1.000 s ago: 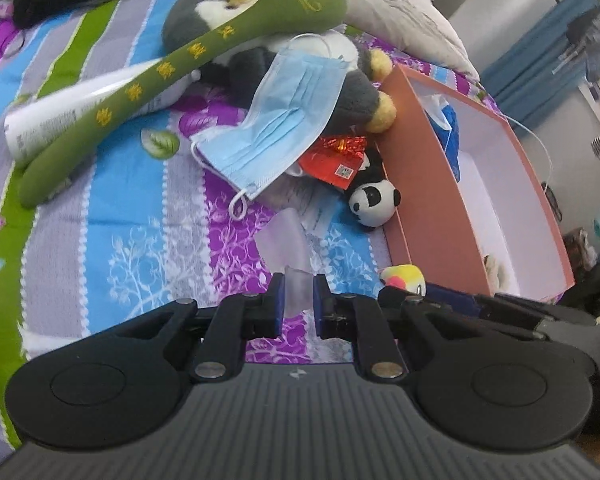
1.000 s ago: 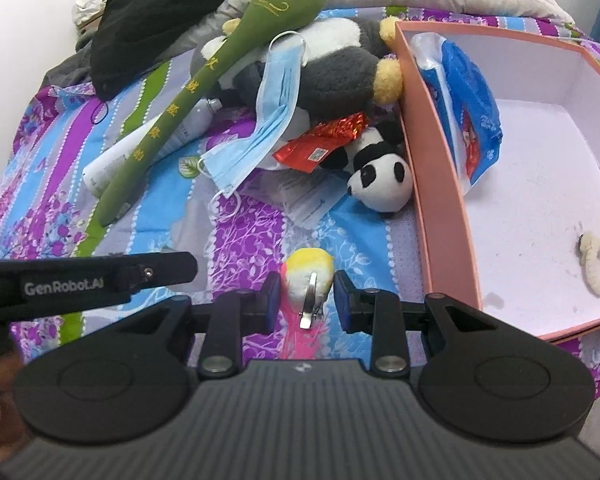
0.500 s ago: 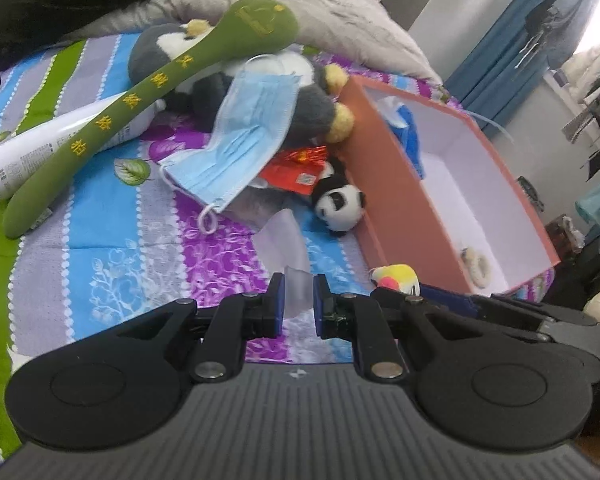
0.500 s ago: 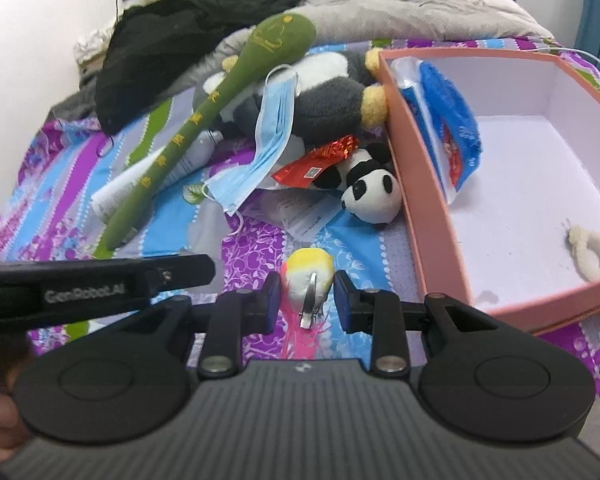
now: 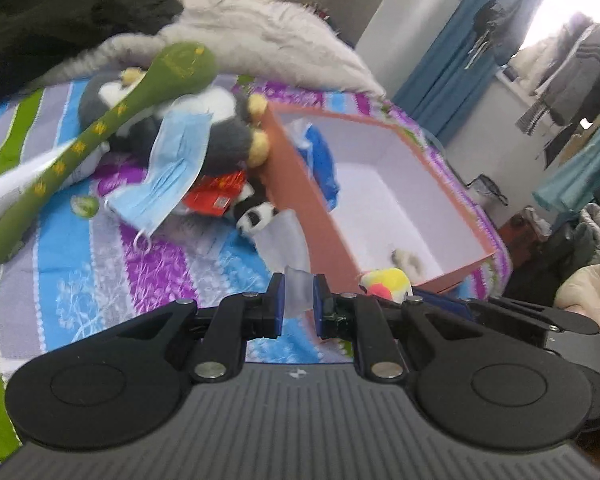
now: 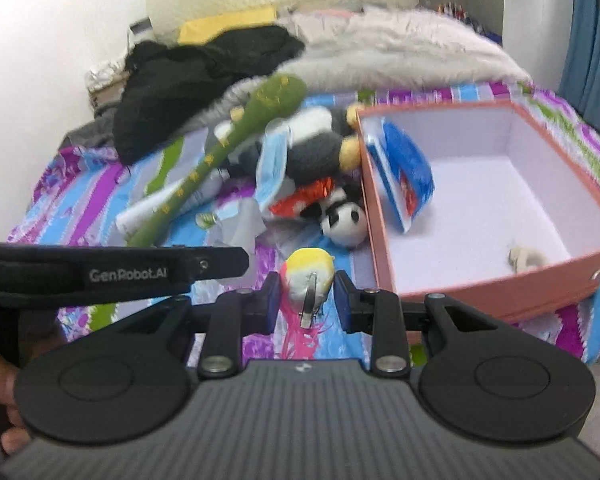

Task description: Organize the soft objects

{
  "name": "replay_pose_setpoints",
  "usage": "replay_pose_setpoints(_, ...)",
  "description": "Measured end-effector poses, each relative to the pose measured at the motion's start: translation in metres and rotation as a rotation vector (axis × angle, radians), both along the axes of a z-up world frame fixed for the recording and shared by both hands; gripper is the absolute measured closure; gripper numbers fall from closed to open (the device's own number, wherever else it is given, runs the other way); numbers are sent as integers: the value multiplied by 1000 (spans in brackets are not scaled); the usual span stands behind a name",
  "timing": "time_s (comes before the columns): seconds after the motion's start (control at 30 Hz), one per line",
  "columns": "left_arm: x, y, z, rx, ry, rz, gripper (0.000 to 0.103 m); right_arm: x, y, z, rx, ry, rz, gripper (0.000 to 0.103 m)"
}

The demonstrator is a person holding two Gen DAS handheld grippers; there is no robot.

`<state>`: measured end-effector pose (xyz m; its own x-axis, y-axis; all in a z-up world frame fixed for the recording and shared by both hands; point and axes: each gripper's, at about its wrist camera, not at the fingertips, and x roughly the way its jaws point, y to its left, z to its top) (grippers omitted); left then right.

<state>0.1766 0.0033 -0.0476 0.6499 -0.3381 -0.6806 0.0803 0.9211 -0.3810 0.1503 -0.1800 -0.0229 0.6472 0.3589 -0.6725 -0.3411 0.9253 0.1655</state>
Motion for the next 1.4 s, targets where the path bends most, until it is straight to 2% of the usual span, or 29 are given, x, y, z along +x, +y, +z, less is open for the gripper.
replay_pose_setpoints(0.33,6,-26,68,57,-142,-32,86,7,-49,43,61,-127,-90,71)
replay_pose_setpoints(0.6,38,-62,88,40,-165,-67,86,32,-90,61,67,-197,-141,71)
replay_pose_setpoints(0.7,56,-78,84,40,-150,-91,86,44,-105,57,58,-195,-171,71)
replay_pose_setpoints(0.87,89,-104,61,53,-98,-130,86,68,-128,39,39,-142,-210,71)
replay_pose_setpoints(1.07,129,-137,29,84,-3,-184,86,96,-145,6,25,-48,-246,71)
replay_pose_setpoints(1.33,166,-160,-12,115,73,-230,85,126,-161,-40,13,62,-291,70)
replay_pose_setpoints(1.4,172,-162,-20,115,87,-234,81,130,-164,-51,19,86,-299,70)
